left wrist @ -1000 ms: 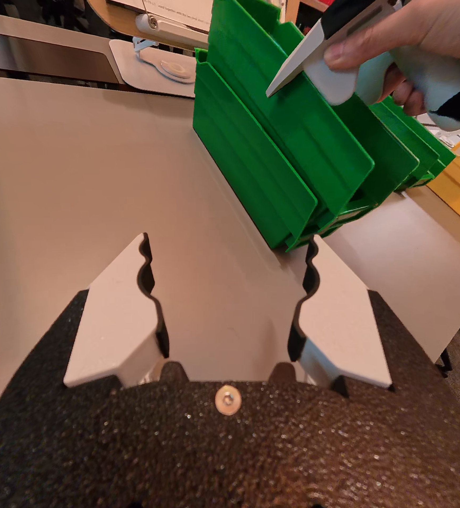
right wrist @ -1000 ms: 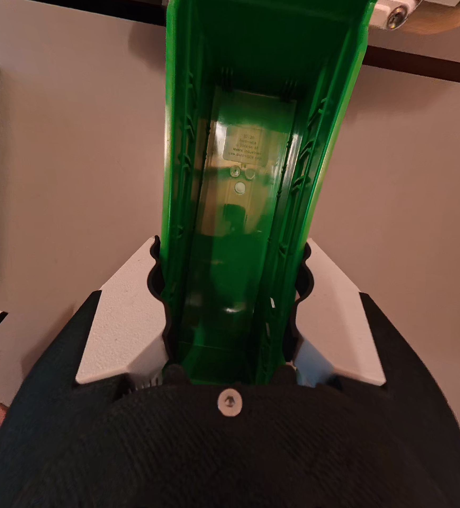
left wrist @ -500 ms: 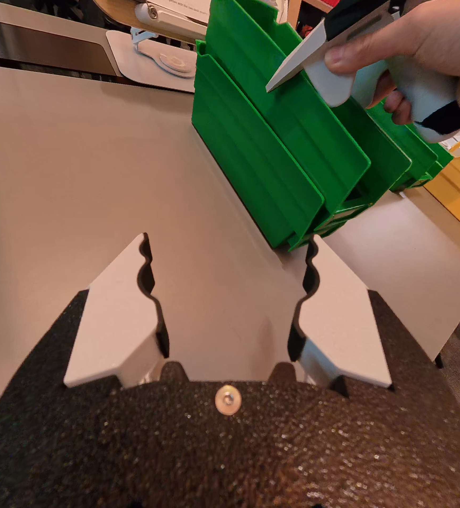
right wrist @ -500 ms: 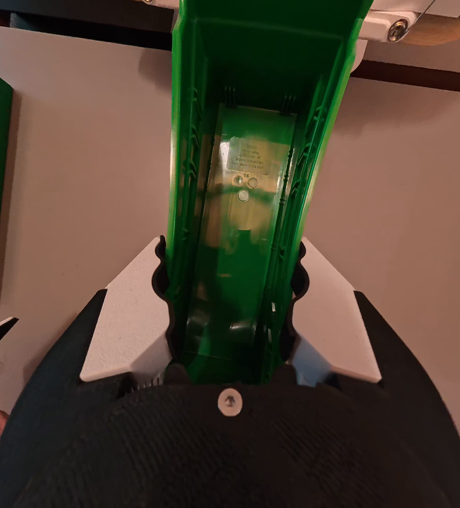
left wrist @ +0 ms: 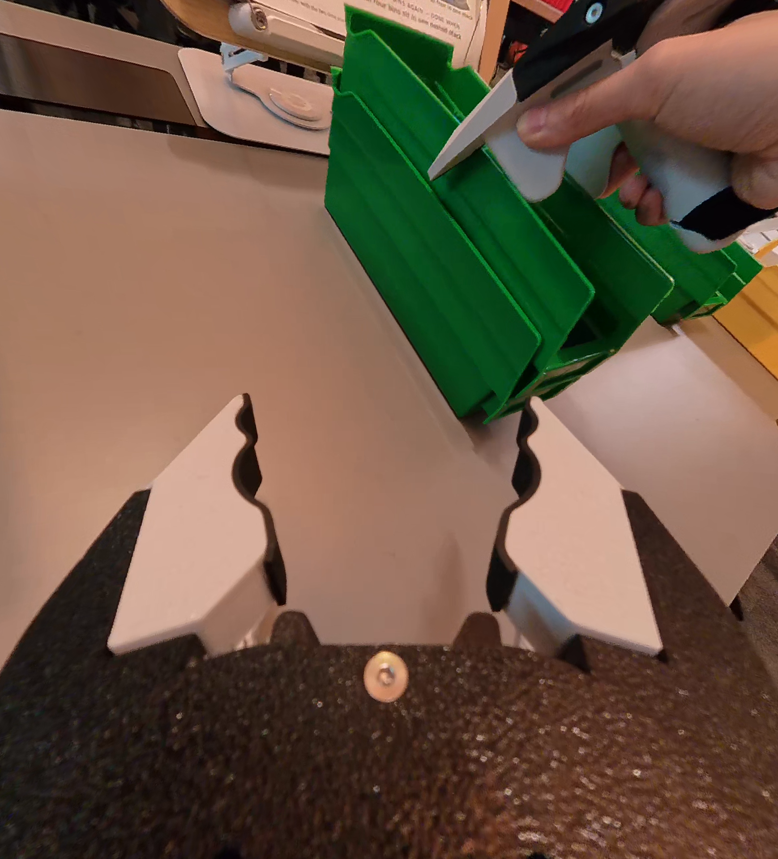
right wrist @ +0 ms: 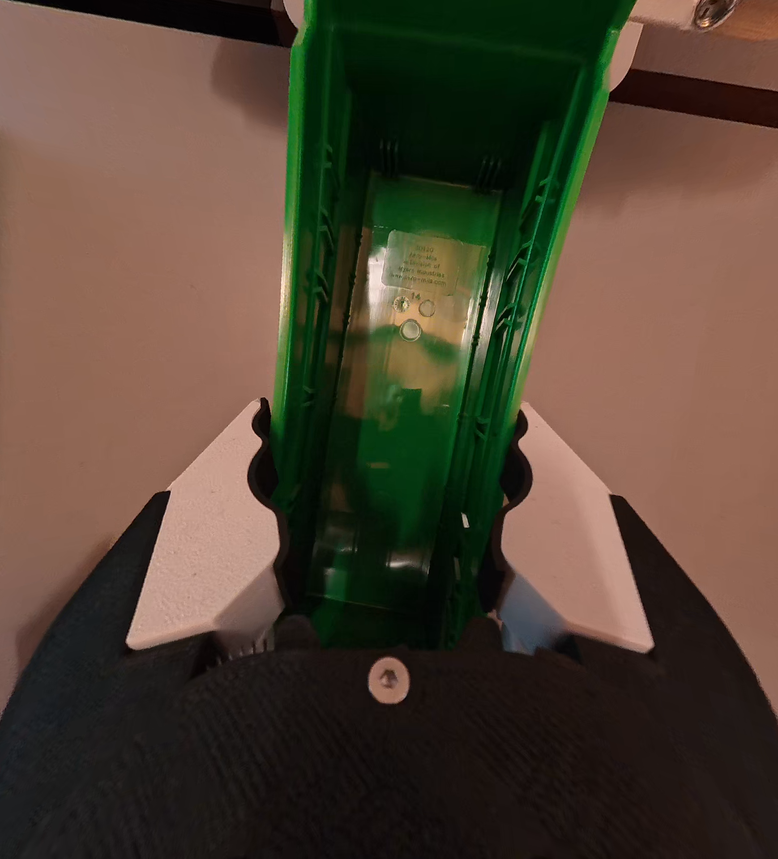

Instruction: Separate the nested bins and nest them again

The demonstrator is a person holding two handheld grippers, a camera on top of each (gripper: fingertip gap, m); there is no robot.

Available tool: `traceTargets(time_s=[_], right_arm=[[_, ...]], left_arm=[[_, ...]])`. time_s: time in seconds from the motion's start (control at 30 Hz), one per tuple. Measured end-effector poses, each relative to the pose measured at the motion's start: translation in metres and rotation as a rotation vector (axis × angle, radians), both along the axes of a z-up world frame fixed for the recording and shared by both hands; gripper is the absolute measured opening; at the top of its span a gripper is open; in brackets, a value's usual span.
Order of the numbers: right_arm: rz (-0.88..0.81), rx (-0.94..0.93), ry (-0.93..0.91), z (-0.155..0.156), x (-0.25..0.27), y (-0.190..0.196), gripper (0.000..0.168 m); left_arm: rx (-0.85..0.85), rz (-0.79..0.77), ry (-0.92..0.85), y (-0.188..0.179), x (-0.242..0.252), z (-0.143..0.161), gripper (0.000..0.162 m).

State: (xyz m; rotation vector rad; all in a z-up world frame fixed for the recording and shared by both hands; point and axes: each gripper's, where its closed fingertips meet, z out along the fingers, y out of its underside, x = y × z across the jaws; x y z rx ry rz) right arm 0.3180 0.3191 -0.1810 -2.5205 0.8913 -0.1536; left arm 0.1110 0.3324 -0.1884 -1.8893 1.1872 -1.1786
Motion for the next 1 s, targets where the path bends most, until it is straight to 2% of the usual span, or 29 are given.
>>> traceTargets(time_s=[0.4,0.53,0.7,0.73,0.8,0.83,0.9,1.0], right_arm=[[0.006,0.008,-0.003,-0.005,0.001,0.003,0.119],[0.002,0.040,0.026,0.003,0.001,0.006,0.123],[0.051,0.123,0.079,0.030,-0.011,0.021,0.144],[0.081,0.138,0.072,0.037,-0.014,0.024,0.142],[0.152,0.212,0.070,0.058,-0.022,0.032,0.115],[0.177,0.250,0.074,0.069,-0.026,0.034,0.108],[0.232,0.326,0.048,0.095,-0.028,0.035,0.117],[0.241,0.370,-0.081,0.130,-0.004,0.018,0.119]], left_arm=[[-0.018,0.005,0.003,0.004,-0.001,-0.004,0.110],[-0.004,0.008,0.006,0.005,-0.002,-0.003,0.110],[-0.013,0.019,0.016,0.009,-0.001,-0.009,0.110],[-0.012,0.020,0.020,0.009,-0.001,-0.010,0.110],[-0.006,0.022,0.026,0.010,0.000,-0.013,0.110],[-0.002,0.023,0.029,0.010,0.000,-0.014,0.110],[0.008,0.023,0.038,0.011,0.000,-0.016,0.110],[0.027,0.033,0.048,0.013,0.000,-0.018,0.110]])
